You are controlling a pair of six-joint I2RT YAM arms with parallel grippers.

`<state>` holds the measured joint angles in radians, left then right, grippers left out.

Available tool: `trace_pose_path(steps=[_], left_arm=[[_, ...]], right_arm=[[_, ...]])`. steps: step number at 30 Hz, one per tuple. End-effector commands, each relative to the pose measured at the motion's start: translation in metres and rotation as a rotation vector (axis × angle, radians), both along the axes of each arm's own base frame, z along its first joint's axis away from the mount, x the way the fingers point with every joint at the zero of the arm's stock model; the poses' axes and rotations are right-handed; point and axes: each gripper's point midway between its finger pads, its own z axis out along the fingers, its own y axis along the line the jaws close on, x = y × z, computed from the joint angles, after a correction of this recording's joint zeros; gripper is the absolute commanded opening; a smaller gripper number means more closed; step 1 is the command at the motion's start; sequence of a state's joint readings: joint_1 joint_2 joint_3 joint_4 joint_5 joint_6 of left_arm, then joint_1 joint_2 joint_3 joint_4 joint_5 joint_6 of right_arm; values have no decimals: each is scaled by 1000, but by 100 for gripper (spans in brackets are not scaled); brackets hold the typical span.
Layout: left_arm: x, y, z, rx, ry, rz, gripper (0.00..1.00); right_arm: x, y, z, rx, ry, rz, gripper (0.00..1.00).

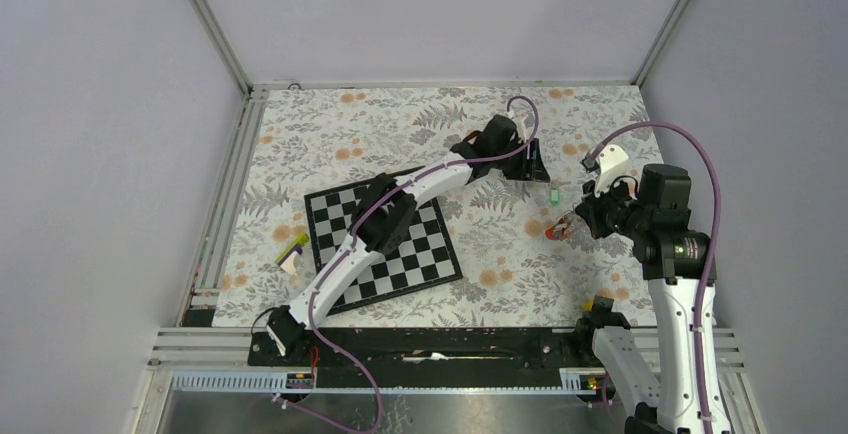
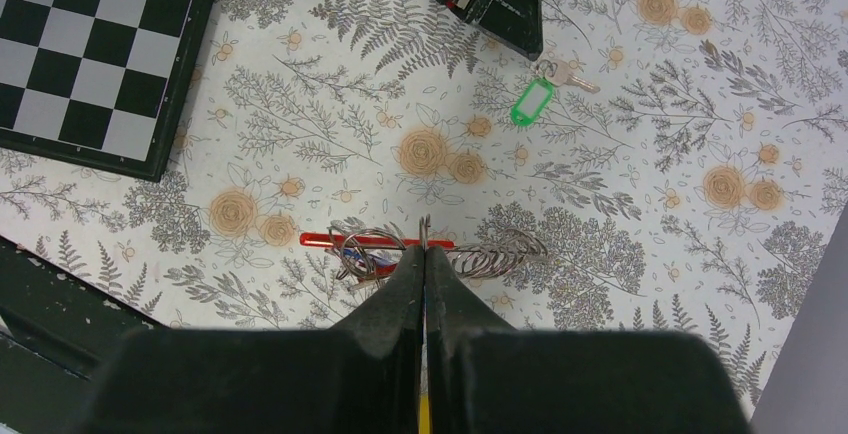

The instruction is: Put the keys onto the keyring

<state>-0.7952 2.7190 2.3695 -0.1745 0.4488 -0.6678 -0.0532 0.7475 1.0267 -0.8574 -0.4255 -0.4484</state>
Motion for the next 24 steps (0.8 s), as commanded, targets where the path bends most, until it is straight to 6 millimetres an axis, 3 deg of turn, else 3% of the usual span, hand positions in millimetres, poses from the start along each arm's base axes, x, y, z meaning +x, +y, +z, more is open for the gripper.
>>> trace_pose_path(steps=[1, 15, 24], left_arm=[[-11, -19, 9, -82, 72, -4, 50], [-27, -30, -19, -103, 215, 16, 44], [-22, -35, -26, -116, 222, 59, 40]], right_arm=[[5, -4, 7, -12, -19, -18, 0], [5, -6, 14, -25, -30, -20, 0], [0, -7, 9, -31, -27, -20, 0]])
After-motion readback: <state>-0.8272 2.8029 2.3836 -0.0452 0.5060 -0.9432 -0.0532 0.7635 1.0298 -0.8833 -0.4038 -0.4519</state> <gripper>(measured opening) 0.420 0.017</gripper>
